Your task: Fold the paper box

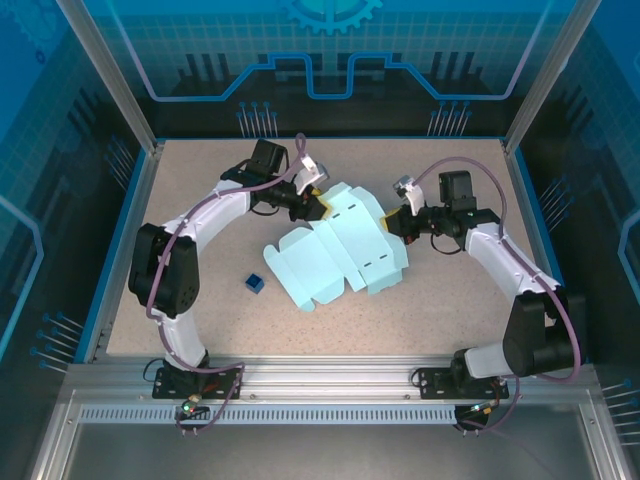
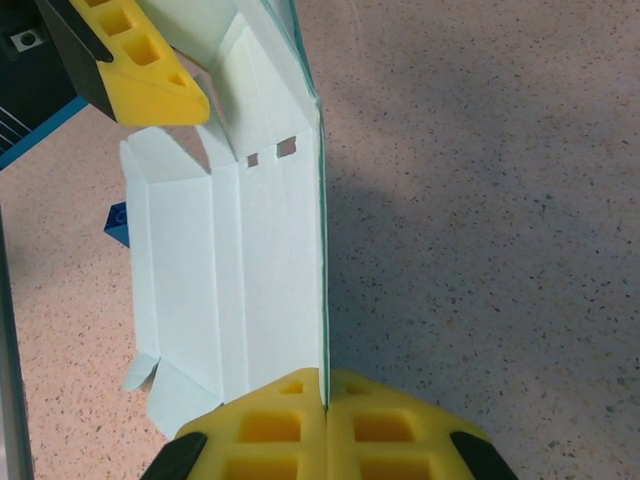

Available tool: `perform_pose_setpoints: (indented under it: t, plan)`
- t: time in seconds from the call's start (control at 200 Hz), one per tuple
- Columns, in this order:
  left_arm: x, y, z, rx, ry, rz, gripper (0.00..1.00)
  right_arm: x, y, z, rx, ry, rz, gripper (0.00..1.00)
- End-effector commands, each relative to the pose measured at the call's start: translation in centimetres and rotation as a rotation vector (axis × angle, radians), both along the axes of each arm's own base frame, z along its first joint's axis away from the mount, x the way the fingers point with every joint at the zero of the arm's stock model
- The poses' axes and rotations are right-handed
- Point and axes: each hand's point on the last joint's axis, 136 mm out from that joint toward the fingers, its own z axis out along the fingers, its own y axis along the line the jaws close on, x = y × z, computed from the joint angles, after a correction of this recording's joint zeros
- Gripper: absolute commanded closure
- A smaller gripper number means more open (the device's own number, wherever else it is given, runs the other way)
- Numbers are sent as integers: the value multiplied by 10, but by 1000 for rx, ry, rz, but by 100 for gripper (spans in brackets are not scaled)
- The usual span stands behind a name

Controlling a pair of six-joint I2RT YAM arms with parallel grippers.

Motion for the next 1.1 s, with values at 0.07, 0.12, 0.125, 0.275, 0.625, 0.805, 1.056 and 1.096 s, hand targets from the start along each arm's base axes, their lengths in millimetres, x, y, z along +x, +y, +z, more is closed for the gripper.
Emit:
perform_pose_setpoints:
  t: [0.07, 0.12, 0.125, 0.275, 0.625, 0.805, 1.056, 1.096]
  plan:
    - [-8, -5, 16, -43, 69, 7, 85, 6, 1, 7, -80, -53, -27, 100]
    - [-9, -4, 18, -51, 88, 25, 86, 7, 0, 7, -113, -72, -48, 100]
    - [-9, -4, 18, -51, 90, 27, 86, 7, 0, 7, -115, -75, -50, 100]
    - [-13, -2, 25, -64, 139, 72, 88, 10, -1, 4, -227, -137, -109, 100]
    - [-5, 7, 10, -40, 309, 261, 96, 11, 7, 0, -381, -250, -178, 100]
    - [4, 11, -7, -39, 376, 354, 98, 14, 12, -8, -451, -290, -193, 100]
    - [16, 11, -33, -20, 439, 407, 98, 19, 21, -36, -580, -290, -192, 100]
    - [18, 12, -39, -13, 448, 414, 98, 20, 22, -41, -599, -287, -195, 100]
